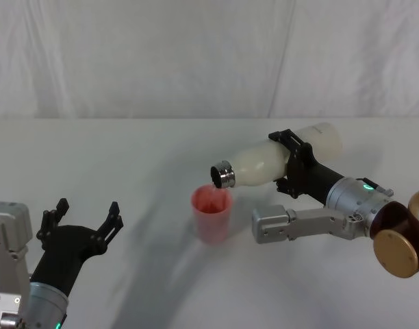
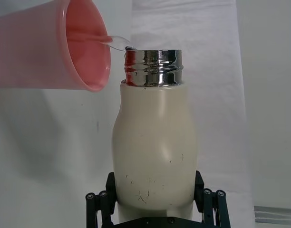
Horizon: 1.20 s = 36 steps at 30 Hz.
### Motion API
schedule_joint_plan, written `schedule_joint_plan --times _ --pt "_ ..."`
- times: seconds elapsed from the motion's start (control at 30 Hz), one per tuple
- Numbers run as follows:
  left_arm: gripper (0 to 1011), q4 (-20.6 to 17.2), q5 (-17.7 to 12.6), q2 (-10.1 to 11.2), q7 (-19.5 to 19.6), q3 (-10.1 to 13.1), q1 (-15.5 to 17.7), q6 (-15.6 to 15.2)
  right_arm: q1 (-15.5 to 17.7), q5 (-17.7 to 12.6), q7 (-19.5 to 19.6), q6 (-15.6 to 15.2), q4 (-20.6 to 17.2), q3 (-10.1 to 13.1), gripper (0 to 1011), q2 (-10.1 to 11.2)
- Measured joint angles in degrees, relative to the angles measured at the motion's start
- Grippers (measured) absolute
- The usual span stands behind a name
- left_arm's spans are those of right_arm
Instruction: Grasp the thermos with one hand and pour water into the cup lid.
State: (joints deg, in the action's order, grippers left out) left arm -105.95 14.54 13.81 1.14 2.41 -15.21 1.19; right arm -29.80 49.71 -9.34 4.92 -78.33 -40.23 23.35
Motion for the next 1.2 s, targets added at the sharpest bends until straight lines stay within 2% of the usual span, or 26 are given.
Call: schedule_joint_plan --times 1.2 --pt "1001 0.00 0.00 0.00 -0.01 0.00 0.00 0.00 -0.11 0.68 -0.25 -0.04 -0.82 -0.27 950 0.55"
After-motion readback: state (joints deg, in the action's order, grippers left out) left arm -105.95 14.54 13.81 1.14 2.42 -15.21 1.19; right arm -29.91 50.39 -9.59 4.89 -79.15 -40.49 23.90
